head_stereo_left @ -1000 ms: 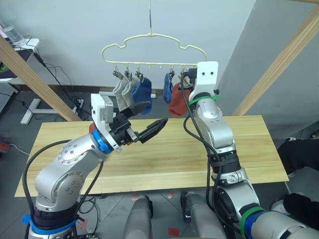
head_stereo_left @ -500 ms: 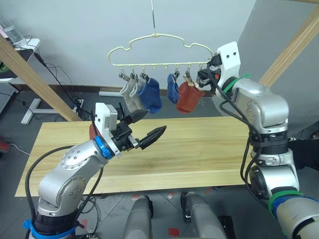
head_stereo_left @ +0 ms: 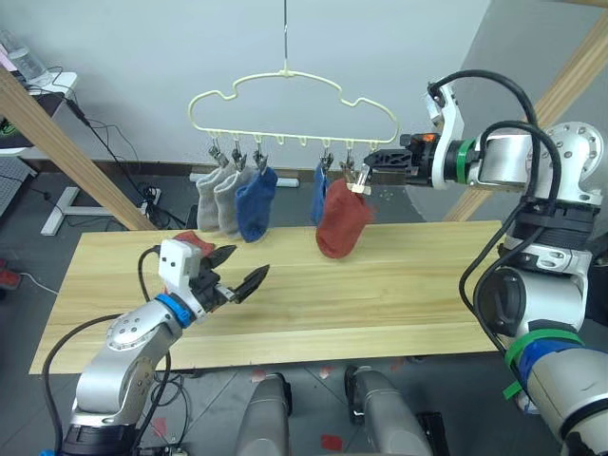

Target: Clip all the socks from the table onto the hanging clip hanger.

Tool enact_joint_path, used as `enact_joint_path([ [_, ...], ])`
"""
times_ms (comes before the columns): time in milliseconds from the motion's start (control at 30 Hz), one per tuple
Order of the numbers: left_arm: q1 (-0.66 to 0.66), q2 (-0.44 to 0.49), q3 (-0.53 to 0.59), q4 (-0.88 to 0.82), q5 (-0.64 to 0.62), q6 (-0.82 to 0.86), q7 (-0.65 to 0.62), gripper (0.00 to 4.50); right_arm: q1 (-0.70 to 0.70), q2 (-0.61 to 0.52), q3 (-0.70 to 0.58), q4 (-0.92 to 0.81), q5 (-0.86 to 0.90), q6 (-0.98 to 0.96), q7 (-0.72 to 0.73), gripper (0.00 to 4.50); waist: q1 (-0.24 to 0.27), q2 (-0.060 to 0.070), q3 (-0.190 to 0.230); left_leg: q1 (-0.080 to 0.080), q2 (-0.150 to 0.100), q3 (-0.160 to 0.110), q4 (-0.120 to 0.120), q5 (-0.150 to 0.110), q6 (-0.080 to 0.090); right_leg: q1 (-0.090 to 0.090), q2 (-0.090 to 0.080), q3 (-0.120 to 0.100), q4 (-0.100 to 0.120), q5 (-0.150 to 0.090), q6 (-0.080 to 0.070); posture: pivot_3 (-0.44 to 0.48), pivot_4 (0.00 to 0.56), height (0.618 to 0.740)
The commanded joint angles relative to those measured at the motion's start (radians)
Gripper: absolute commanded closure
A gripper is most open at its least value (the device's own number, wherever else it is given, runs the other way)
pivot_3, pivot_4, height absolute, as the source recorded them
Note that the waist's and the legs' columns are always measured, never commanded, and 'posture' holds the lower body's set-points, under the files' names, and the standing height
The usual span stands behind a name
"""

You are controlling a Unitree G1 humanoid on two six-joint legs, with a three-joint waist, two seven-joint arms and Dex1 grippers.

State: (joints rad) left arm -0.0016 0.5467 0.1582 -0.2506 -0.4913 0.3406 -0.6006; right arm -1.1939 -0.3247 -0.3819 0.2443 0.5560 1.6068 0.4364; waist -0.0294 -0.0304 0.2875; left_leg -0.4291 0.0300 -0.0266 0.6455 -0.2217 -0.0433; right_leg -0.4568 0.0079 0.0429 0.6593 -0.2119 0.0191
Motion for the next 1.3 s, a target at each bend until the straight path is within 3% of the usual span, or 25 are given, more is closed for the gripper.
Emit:
enact_joint_path([
  [33, 0.004, 0.015, 0.060, 0.081, 0.054, -0.094, -0.005, 0.00, -0.032, -0.024, -0.008, 0.005, 0.072, 0.008, 0.005, 4.49, 0.000, 0.000, 0.000, 0.000, 0.000, 0.000, 0.000, 0.000, 0.000, 0.000, 0.000, 0.000, 0.000, 0.000, 0.000, 0.025, 0.289, 0.740],
  [300, -0.070, 0.028, 0.098, 0.351, 0.189, -0.242, 0.045, 0.00, -0.039, -0.050, 0.028, 0.023, 0.141, 0.008, -0.019, 4.49, -0.002, 0.000, 0.000, -0.001, 0.000, 0.000, -0.001, 0.000, 0.000, -0.001, 0.000, 0.000, -0.002, 0.000, 0.000, 0.018, 0.285, 0.740],
  [533, -0.228, 0.027, 0.073, 0.640, 0.240, -0.215, 0.057, 0.00, -0.044, -0.039, 0.033, 0.025, 0.200, 0.008, -0.071, 4.49, -0.002, 0.000, 0.000, -0.001, 0.000, 0.000, -0.001, 0.000, 0.000, -0.001, -0.001, 0.000, -0.001, 0.000, 0.000, 0.020, 0.277, 0.740],
  [667, -0.329, 0.031, 0.081, 0.788, 0.289, -0.221, 0.134, 0.00, -0.044, -0.039, 0.031, 0.026, 0.225, 0.008, -0.099, 4.49, -0.002, 0.000, 0.000, -0.002, 0.000, 0.000, 0.000, 0.000, 0.000, -0.001, 0.000, -0.001, -0.001, 0.001, -0.001, 0.018, 0.275, 0.740],
  [833, -0.425, 0.040, 0.086, 0.934, 0.288, -0.186, 0.130, 0.00, -0.041, -0.042, 0.027, 0.022, 0.242, 0.008, -0.133, 4.49, -0.003, 0.000, 0.000, -0.002, 0.000, 0.000, -0.001, 0.000, 0.000, -0.001, -0.001, -0.002, -0.001, 0.003, -0.004, 0.000, 0.264, 0.740],
  [1133, -0.481, 0.075, 0.119, 1.112, 0.269, -0.182, 0.091, 0.00, -0.032, -0.046, 0.024, 0.017, 0.288, 0.008, -0.190, 4.49, -0.005, 0.000, 0.000, -0.002, 0.000, -0.001, -0.001, 0.000, 0.000, -0.002, -0.001, -0.002, 0.001, 0.003, -0.004, -0.009, 0.259, 0.740],
  [1300, -0.524, 0.037, 0.125, 1.170, 0.222, -0.095, -0.008, 0.00, -0.032, -0.035, 0.008, 0.019, 0.305, 0.008, -0.218, 4.49, -0.002, 0.000, 0.000, -0.002, 0.000, -0.001, 0.000, 0.000, 0.000, -0.002, -0.001, -0.002, 0.002, 0.003, -0.004, -0.010, 0.256, 0.740],
])
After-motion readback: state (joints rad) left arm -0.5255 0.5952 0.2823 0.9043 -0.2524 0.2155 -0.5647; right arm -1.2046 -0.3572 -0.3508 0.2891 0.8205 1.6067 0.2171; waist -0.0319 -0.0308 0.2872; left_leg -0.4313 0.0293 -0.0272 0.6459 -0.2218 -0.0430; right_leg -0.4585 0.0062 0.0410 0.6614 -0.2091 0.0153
